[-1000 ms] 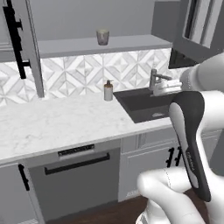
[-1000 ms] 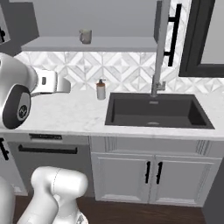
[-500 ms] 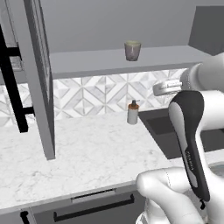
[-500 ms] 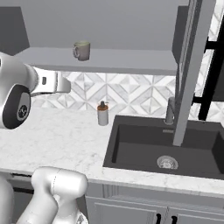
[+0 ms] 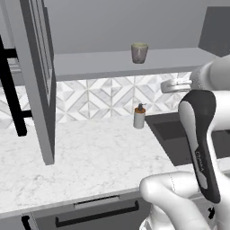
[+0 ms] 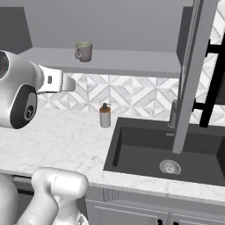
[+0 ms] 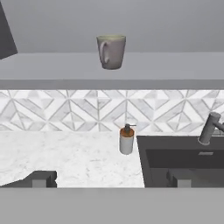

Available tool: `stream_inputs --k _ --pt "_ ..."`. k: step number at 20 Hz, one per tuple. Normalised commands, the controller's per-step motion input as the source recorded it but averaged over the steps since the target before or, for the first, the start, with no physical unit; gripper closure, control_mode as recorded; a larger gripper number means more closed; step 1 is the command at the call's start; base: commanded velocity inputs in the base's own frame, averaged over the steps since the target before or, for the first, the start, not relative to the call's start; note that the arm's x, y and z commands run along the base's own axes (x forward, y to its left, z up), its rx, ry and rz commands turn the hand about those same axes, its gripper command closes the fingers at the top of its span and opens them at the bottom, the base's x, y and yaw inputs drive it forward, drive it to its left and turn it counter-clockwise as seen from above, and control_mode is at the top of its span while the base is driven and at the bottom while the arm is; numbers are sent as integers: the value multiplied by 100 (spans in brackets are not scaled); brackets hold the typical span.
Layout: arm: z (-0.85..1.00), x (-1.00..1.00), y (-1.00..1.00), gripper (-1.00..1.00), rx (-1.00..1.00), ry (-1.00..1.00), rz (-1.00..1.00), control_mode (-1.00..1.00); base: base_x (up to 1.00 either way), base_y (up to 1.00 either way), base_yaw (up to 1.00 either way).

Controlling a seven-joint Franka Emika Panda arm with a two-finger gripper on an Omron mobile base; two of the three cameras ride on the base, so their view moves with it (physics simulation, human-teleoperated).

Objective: Gather all objects into one cabinet and sort the glasses and bowls to opposite sides.

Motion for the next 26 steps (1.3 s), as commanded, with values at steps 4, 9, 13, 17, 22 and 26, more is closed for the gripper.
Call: stream_inputs --k 4,9,13,17,22,26 --pt "50 67 -11 -100 5 -11 -10 -100 0 0 0" --pt "1 73 44 -100 0 11 -22 -100 0 0 0" --pt "0 9 0 -100 0 2 0 -100 0 0 0" --pt "0 70 15 -100 0 3 0 -100 0 0 0" --pt "0 87 13 -100 0 7 0 -100 0 0 0" --pt "0 72 3 -100 0 3 -4 -100 0 0 0"
